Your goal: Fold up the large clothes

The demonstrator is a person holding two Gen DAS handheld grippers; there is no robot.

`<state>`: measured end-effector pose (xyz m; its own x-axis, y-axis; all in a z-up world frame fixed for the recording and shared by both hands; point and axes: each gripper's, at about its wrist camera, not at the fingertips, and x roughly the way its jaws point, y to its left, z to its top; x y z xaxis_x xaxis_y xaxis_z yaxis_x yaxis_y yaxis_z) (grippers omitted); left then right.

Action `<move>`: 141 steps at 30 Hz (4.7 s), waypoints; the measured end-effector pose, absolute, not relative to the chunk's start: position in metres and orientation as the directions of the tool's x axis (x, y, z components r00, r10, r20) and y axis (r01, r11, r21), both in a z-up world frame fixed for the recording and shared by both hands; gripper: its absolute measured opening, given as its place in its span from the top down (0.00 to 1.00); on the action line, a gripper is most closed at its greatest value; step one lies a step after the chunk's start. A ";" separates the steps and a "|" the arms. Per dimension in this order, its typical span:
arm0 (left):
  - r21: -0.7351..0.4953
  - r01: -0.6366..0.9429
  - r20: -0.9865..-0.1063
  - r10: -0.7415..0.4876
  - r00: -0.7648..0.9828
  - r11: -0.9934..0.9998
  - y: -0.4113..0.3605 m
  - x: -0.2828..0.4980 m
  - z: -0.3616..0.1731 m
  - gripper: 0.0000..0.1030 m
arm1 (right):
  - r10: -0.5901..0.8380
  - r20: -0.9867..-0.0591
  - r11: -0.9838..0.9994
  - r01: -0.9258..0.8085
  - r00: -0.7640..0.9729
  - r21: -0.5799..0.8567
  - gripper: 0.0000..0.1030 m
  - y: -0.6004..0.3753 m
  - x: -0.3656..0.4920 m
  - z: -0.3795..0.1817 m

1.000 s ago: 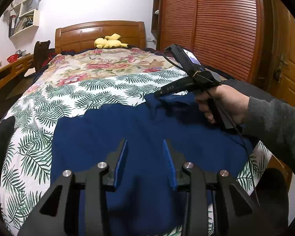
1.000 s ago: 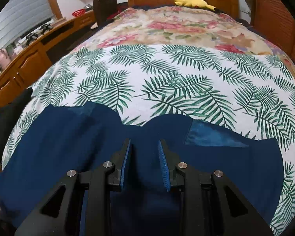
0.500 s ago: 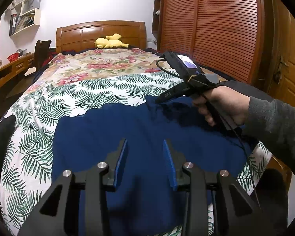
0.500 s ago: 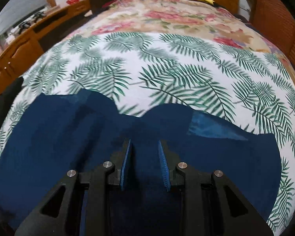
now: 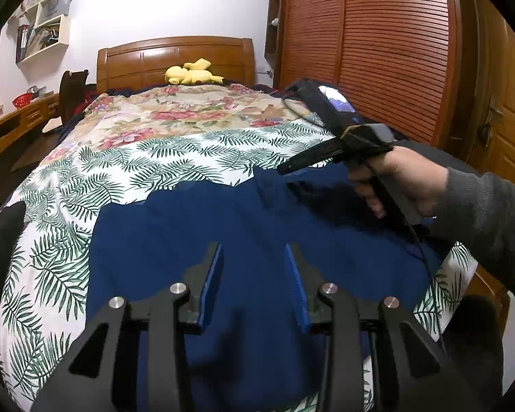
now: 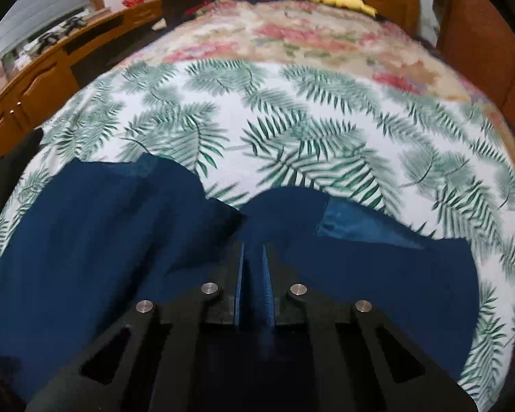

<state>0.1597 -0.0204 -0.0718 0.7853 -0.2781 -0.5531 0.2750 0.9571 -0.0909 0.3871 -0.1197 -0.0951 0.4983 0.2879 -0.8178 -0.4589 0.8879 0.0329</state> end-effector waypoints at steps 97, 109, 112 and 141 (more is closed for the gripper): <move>-0.075 0.064 -0.556 -0.095 0.826 0.995 0.088 0.067 -0.065 0.64 | 0.691 -0.537 0.619 -0.780 0.484 0.093 0.93 -0.008 0.179 0.014; -0.083 0.027 -0.564 -0.070 0.823 0.996 0.103 0.061 -0.071 0.64 | 0.686 -0.527 0.607 -0.794 0.502 0.033 0.76 0.001 0.159 0.009; -0.089 0.044 -0.554 -0.086 0.828 0.995 0.096 0.062 -0.066 0.64 | 0.664 -0.527 0.626 -0.780 0.531 0.002 0.76 -0.013 0.160 0.013; -0.141 0.170 -0.624 -0.221 0.749 0.975 0.032 0.101 -0.088 0.64 | 0.476 -0.694 0.769 -0.639 0.541 0.029 0.59 -0.109 0.181 -0.086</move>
<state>0.1011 0.0317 -0.0883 0.7494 -0.2207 -0.6243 0.1700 0.9753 -0.1409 0.1814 -0.1090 -0.0855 0.5409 0.4756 -0.6937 -0.6391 0.7686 0.0286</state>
